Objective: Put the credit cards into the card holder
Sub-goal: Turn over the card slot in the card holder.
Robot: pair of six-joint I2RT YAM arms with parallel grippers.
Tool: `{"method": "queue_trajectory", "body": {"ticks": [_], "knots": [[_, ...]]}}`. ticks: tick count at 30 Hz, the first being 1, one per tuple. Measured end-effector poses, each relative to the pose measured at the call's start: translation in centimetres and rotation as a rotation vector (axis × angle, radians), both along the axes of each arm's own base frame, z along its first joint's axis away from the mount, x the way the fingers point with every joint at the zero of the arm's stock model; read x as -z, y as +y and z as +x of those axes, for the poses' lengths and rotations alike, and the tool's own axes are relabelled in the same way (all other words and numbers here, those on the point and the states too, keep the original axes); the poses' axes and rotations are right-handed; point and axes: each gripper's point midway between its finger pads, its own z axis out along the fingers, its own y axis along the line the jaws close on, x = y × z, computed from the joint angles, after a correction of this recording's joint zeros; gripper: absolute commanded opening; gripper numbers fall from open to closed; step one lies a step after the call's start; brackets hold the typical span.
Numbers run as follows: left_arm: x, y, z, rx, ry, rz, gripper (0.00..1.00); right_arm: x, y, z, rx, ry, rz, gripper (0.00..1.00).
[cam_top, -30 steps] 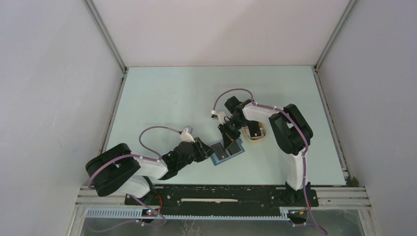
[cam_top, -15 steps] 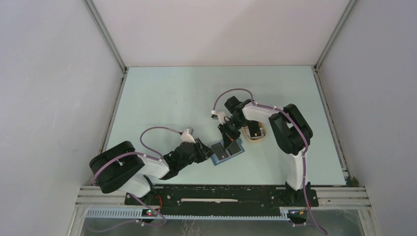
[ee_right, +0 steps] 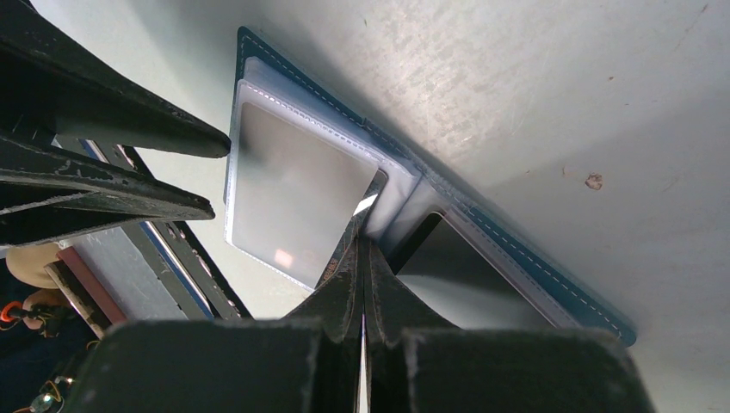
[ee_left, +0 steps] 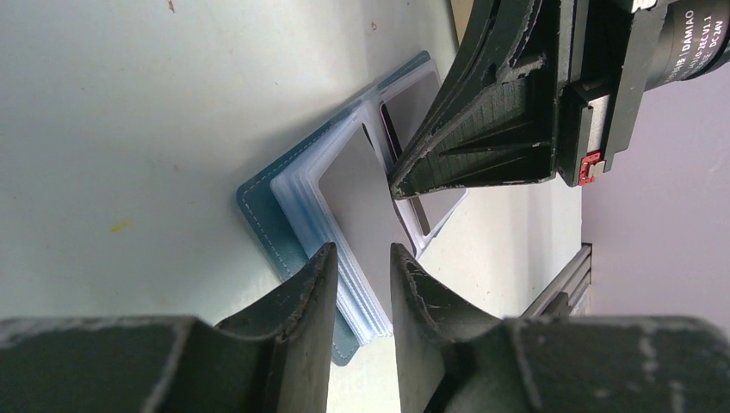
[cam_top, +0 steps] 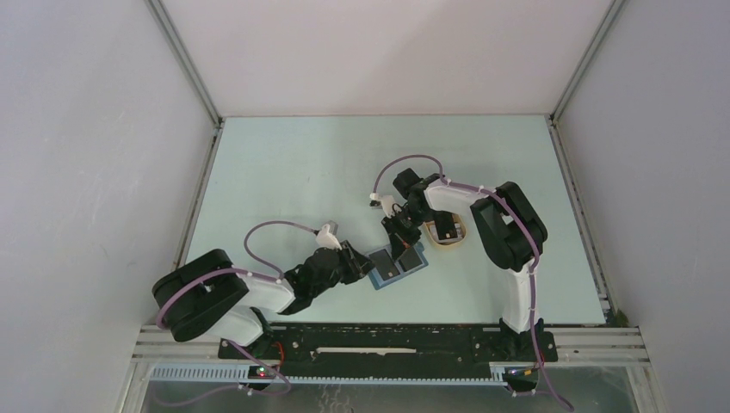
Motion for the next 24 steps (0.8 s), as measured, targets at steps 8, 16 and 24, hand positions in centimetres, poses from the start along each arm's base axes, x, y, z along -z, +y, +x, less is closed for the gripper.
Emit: {"method": "queue_trajectory", "body": {"ticks": [8,16,24], "knots": [[0.03,0.01,-0.01,0.001,0.001,0.001,0.33,0.01,0.00,-0.01,0.000,0.001,-0.001,0.00],[-0.62,-0.05,0.04,0.000,-0.010,-0.013,0.33,0.00,0.01,0.01,0.000,0.001,-0.001,0.00],[-0.73,-0.04,0.03,0.001,-0.011,-0.014,0.34,0.01,0.00,0.00,0.000,0.003,-0.002,0.00]]}}
